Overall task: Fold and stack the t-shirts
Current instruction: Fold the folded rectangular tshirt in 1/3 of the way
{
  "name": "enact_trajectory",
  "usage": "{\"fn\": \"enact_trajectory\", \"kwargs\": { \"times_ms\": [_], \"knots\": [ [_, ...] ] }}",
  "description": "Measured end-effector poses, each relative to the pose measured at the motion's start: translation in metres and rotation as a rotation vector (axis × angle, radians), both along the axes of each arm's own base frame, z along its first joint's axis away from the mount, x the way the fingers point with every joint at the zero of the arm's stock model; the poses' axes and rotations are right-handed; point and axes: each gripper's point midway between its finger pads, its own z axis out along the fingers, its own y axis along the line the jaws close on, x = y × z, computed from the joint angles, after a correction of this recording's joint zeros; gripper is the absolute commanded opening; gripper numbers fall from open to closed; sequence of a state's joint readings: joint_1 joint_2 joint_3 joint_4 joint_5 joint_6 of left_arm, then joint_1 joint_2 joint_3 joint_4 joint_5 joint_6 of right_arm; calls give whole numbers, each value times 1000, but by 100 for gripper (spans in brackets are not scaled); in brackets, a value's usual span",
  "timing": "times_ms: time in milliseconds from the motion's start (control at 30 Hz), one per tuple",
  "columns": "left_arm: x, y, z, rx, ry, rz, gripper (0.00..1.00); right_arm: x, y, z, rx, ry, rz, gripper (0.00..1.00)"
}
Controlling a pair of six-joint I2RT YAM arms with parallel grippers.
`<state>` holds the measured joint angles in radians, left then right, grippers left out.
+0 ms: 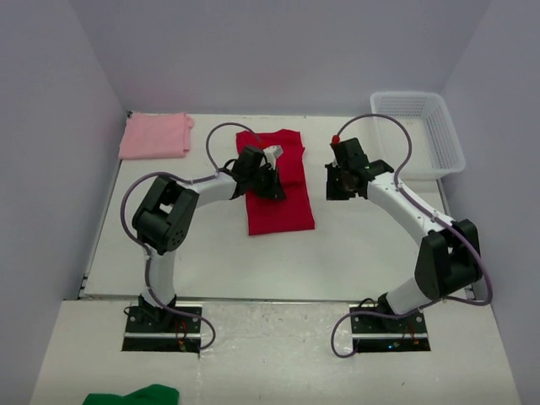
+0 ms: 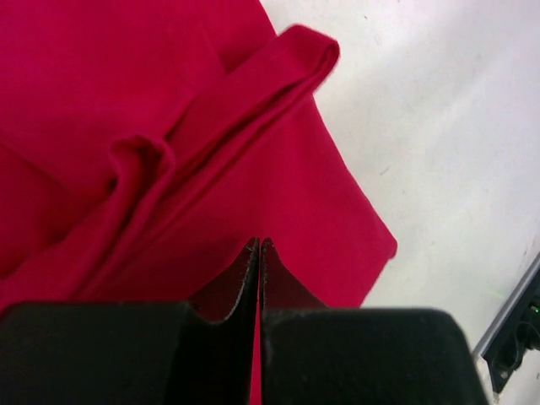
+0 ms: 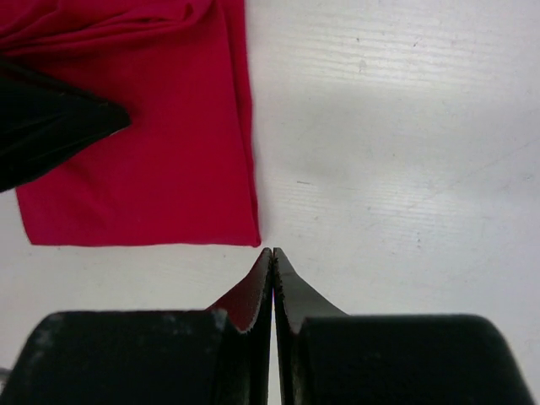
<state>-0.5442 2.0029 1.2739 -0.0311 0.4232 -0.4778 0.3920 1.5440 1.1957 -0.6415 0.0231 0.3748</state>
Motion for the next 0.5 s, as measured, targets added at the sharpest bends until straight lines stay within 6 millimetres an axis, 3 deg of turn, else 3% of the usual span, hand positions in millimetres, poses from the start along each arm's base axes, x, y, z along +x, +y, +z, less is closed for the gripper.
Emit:
{"fn": "enact_trajectory", "kwargs": {
  "times_ms": [133, 267, 367, 500],
  "knots": [
    [16, -3, -9, 15, -17, 4, 0, -10, 9, 16, 40, -39, 26, 0],
    [50, 3, -8, 27, -68, 28, 0, -20, 27, 20, 49, -48, 78, 0],
    [90, 20, -8, 46, -103, 74, 0, -30, 41, 19, 51, -36, 116, 0],
    [141, 66, -14, 88, -123, 170, 0, -45, 57, 18, 52, -19, 158, 0]
  ]
}}
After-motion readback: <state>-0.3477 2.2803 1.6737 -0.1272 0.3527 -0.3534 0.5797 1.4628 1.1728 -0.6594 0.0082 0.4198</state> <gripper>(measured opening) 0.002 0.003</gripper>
